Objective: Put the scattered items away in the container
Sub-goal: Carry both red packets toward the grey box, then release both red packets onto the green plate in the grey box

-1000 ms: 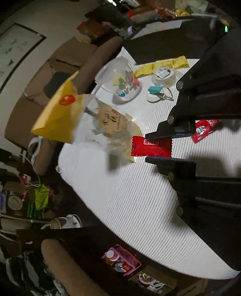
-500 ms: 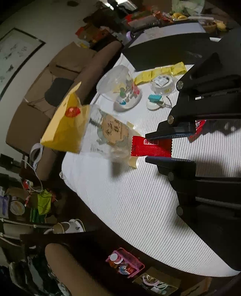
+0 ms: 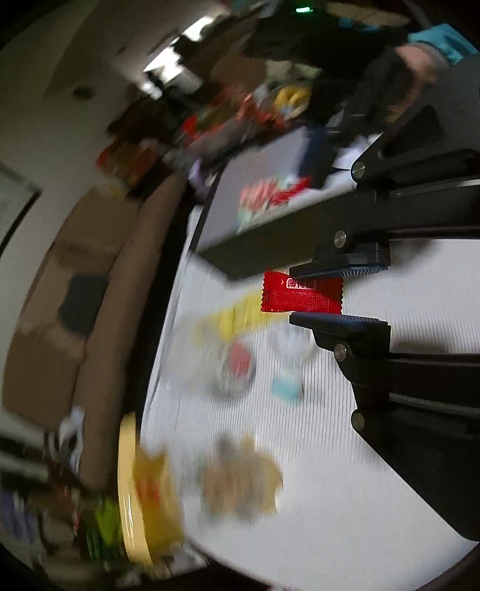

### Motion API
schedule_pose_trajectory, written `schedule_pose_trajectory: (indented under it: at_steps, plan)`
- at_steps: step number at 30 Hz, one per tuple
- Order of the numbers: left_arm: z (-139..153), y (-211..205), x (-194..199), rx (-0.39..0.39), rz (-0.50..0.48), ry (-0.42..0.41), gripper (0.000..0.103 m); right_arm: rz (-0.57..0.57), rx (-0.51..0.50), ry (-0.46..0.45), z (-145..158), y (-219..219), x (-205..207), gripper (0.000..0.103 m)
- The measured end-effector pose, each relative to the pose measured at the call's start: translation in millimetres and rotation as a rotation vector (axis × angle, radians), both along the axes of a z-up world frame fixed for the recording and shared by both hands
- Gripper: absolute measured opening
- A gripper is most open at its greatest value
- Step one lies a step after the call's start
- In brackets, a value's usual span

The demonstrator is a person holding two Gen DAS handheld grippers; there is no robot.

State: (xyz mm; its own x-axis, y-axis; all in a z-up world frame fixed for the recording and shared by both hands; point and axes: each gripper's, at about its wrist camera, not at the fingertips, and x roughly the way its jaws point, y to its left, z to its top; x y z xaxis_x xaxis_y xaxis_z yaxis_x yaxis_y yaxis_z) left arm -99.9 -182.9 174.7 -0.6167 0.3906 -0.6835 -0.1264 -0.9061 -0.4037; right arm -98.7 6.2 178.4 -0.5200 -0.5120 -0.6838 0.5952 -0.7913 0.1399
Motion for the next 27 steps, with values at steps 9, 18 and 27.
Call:
schedule_pose_trajectory:
  at_steps: [9, 18, 27]
  plan:
    - [-10, 201, -133, -0.017, -0.201, -0.181, 0.016, -0.254, 0.082, -0.104, -1, 144, -117, 0.02]
    - [-91, 264, -219, 0.046, -0.122, -0.402, 0.016, -0.316, 0.215, -0.19, -36, 165, -188, 0.02]
    - [-95, 217, -209, 0.184, -0.005, -0.422, 0.059, -0.313, 0.176, -0.237, -59, 172, -192, 0.02]
